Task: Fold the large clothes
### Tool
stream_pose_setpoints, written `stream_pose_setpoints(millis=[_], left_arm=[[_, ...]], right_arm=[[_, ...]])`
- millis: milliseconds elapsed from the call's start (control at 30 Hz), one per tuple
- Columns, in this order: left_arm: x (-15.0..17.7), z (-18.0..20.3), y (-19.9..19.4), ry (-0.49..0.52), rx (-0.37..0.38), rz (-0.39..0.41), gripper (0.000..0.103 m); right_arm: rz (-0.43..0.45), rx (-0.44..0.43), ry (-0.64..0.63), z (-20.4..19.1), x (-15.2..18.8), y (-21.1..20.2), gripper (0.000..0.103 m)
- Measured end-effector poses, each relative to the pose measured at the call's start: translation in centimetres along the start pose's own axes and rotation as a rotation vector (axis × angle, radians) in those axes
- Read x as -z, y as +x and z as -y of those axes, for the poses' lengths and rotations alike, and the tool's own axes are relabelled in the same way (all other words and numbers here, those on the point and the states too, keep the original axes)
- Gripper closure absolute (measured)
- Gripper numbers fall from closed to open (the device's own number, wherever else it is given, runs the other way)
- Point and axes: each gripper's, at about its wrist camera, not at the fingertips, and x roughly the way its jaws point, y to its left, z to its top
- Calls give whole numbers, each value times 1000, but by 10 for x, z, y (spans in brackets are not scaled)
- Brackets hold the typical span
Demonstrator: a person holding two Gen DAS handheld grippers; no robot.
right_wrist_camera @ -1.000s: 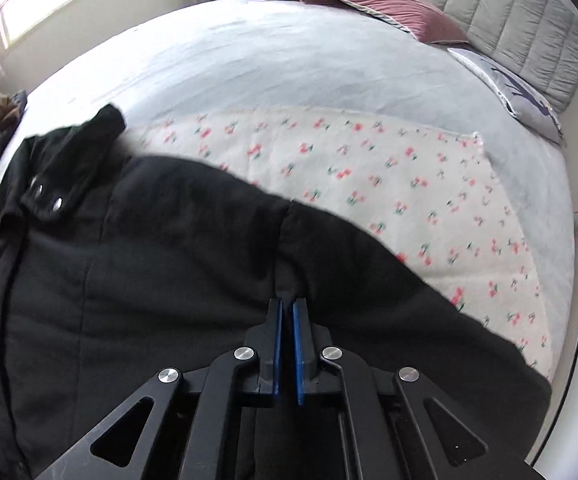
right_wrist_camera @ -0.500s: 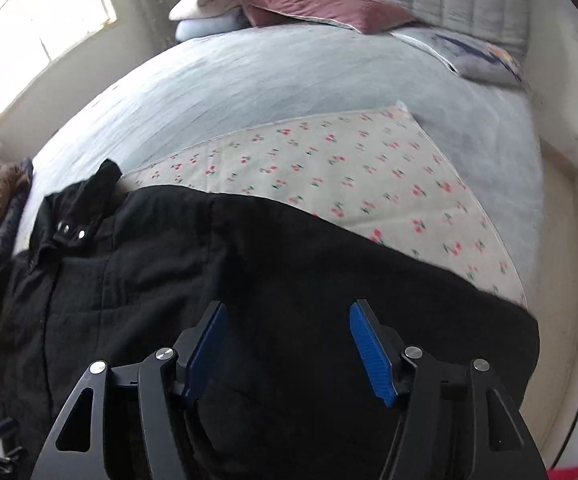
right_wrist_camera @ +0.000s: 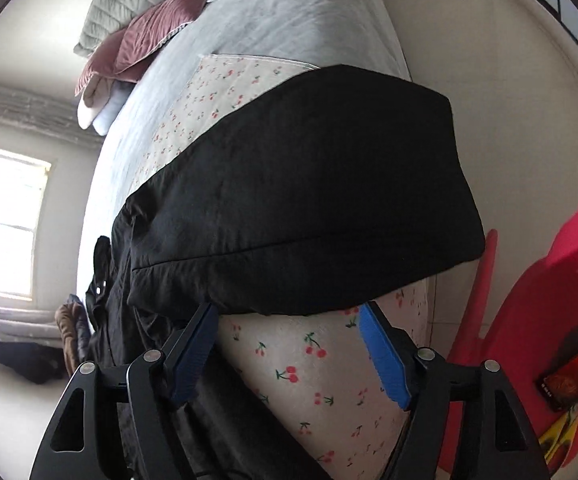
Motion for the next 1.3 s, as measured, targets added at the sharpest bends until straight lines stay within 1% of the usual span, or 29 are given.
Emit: stream_pose_setpoints(millis=[67,133,167,233,333,367,400,433,467,500,567,633,667,733,800,867,900,933,967,1000,1033,1067,1133,1200,1267,1300], left_arm=[[2,2,0,-4,1,-10,20],[3,5,1,-7,6,-21,20],[2,7,2,-9,11,-27,20],[-6,11,6,-13,22,-38,20],[-27,24,15,-4,31,-24,20],[-38,31,20,5,41,-17,20],[-49,39,26,16,53,-5,20],[-62,50,33,26,70,8,20],[-76,62,41,36,90,24,22],[-88,73,49,48,105,38,27],[-115,101,71,86,128,64,38],[-142,126,96,103,159,80,57],[-153,136,108,97,173,85,62],[-175,154,131,65,217,85,81],[-189,174,150,43,294,96,86],[-196,198,172,26,375,105,86],[-196,208,184,15,413,95,86],[-193,219,203,-4,443,64,86],[-190,228,220,-9,440,28,87],[-186,234,233,-5,422,23,88],[-184,236,234,0,427,71,88],[-184,236,234,2,432,69,88],[-188,231,232,-3,457,30,88],[-189,224,224,12,452,-12,88],[-186,214,208,25,409,-34,78],[-183,209,200,30,386,-32,62]], right_arm=[[-20,-52,53,11,1,13,24],[-13,-138,127,22,-1,27,24],[13,-153,162,28,-4,31,20],[89,-162,218,40,-12,36,20],[191,-216,363,59,-24,38,21],[227,-234,400,63,-28,40,25],[262,-227,409,62,-32,39,29],[309,-223,421,59,-36,37,38],[356,-212,427,53,-39,33,56],[403,-199,426,47,-40,28,63],[483,-167,361,23,-46,15,83],[532,-165,276,-2,-55,-1,90],[552,-176,231,-13,-62,-12,92],[582,-202,143,-33,-78,-33,93],[610,-210,60,-52,-90,-47,94],[623,-193,-6,-70,-101,-53,94],[625,-181,-25,-75,-104,-52,94],[624,-170,-34,-79,-108,-49,94],[620,-164,-39,-83,-111,-45,94],[616,-157,-45,-82,-110,-43,94],[619,-142,-54,-86,-108,-40,94],[633,-138,-64,-90,-107,-41,94],[635,-164,-93,-95,-103,-48,94],[640,-173,-153,-108,-97,-58,94],[655,-178,-232,-127,-86,-70,94],[667,-177,-276,-141,-80,-77,94]])
